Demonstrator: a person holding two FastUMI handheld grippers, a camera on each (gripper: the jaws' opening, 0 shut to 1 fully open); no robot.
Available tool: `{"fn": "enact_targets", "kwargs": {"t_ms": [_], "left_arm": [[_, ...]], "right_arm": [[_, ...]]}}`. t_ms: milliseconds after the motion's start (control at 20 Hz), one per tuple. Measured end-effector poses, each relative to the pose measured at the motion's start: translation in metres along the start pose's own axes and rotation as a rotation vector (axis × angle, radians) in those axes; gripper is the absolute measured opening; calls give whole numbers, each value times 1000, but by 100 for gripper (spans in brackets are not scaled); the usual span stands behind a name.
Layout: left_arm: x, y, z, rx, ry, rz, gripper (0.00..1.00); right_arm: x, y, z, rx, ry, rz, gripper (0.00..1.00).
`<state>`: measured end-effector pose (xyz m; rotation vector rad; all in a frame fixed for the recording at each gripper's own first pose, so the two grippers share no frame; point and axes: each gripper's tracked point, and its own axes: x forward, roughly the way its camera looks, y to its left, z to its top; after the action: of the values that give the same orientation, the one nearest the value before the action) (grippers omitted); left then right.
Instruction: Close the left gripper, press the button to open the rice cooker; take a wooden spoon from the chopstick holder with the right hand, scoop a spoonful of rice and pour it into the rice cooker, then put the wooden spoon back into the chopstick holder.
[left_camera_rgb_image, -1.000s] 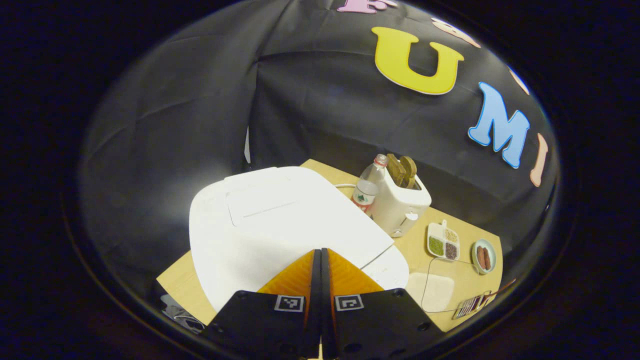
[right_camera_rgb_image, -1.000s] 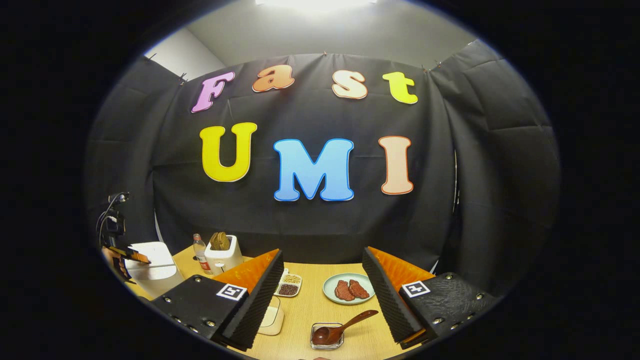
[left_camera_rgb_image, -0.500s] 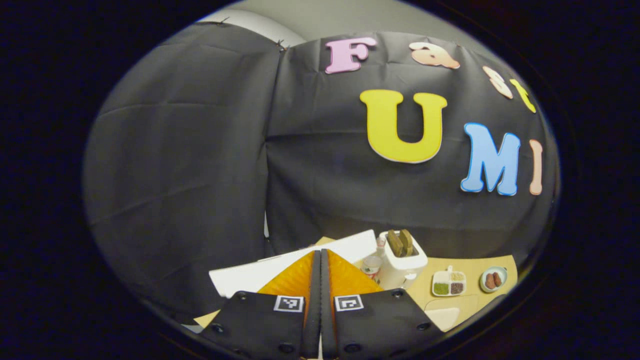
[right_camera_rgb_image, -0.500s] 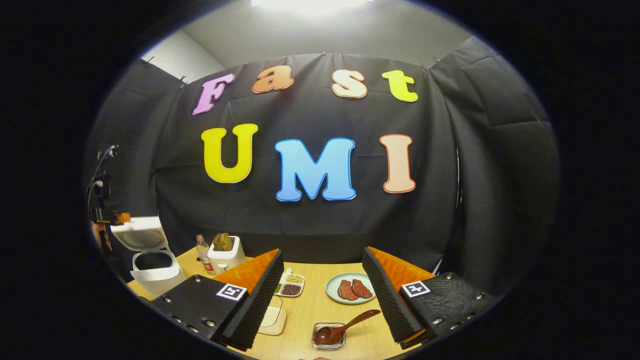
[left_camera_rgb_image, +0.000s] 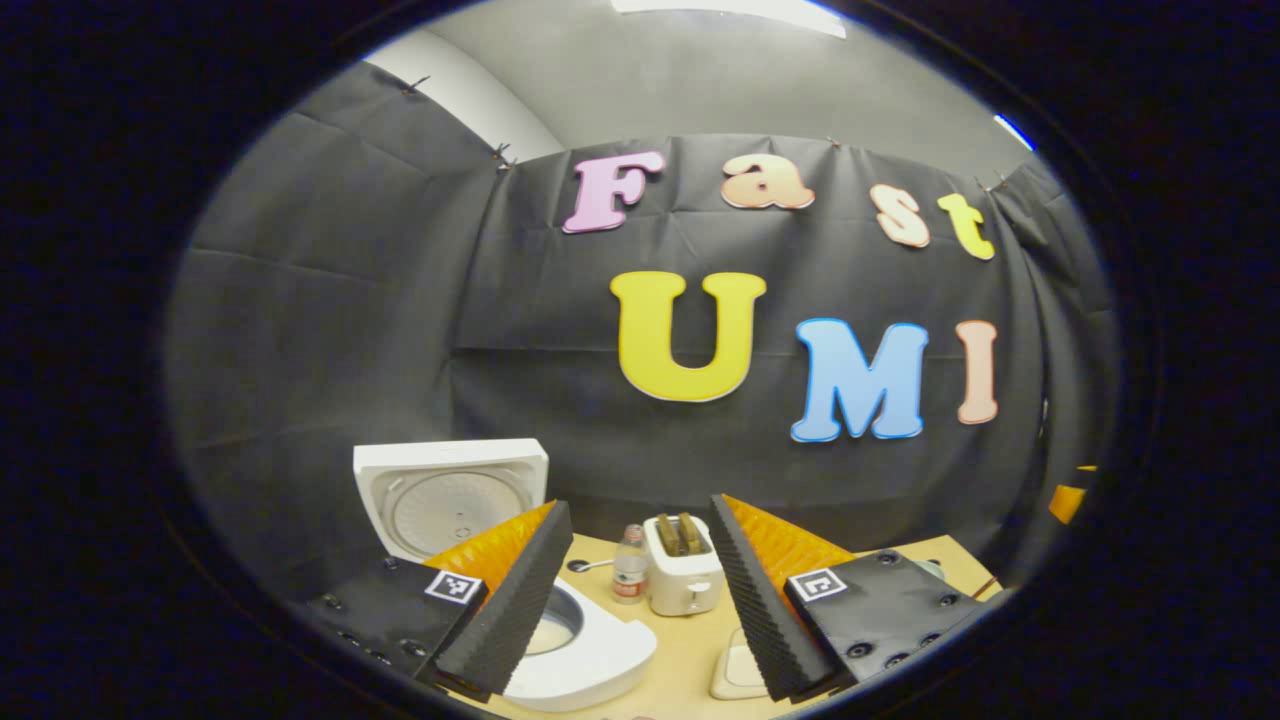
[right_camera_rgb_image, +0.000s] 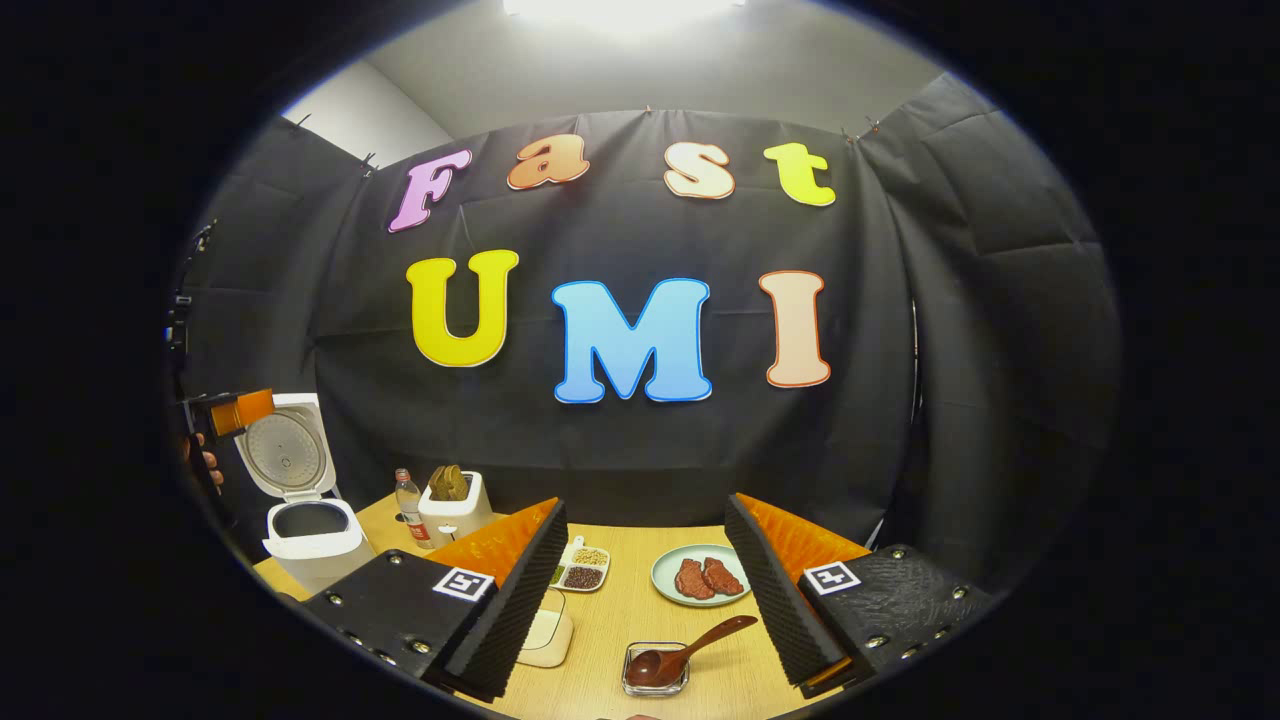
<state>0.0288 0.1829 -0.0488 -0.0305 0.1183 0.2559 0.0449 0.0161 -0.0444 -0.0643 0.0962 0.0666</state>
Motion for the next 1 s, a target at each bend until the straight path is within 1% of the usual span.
{"fn": "enact_targets", "kwargs": {"t_ms": [50, 150, 200, 250, 300, 400, 450, 500, 600, 650, 750, 800, 850, 900, 950, 1000], "left_arm": [[-7, -12, -1, 3, -5, -27, 96], [-16, -35, -4, 27, -8, -65, 95], [-19, -46, -4, 40, -11, -86, 99], [-23, -56, -4, 52, -14, -105, 95], [-26, -64, -3, 65, -21, -123, 99], [-29, -75, -3, 86, -20, -147, 100], [-29, -81, -4, 94, -16, -160, 99], [-30, -86, -5, 103, -13, -169, 95], [-33, -91, -8, 117, -8, -179, 95], [-32, -94, -9, 117, -3, -183, 100], [-33, -100, -11, 106, 5, -187, 99], [-33, -101, -12, 102, 10, -185, 95], [-33, -103, -13, 100, 16, -184, 99], [-34, -104, -16, 102, 24, -185, 96], [-35, -106, -16, 107, 27, -185, 96], [-34, -107, -17, 115, 31, -185, 100]], "right_arm": [[-1, -3, 0, -2, -5, -5, 97], [-3, -11, -3, -3, -6, -21, 97], [-3, -16, -5, -1, -2, -30, 97], [-3, -21, -9, 3, 4, -39, 97], [-2, -28, -13, 4, 12, -48, 97], [0, -41, -23, 7, 34, -70, 97], [1, -46, -31, 13, 50, -74, 97], [2, -49, -36, 22, 66, -71, 97], [5, -57, -43, 28, 80, -76, 97], [7, -61, -50, 26, 89, -77, 96], [14, -69, -67, 32, 122, -80, 97], [18, -74, -77, 44, 144, -82, 97], [21, -77, -87, 66, 166, -81, 97], [25, -82, -94, 86, 179, -84, 97], [30, -85, -103, 99, 194, -88, 97], [36, -89, -113, 105, 212, -90, 97]]}}
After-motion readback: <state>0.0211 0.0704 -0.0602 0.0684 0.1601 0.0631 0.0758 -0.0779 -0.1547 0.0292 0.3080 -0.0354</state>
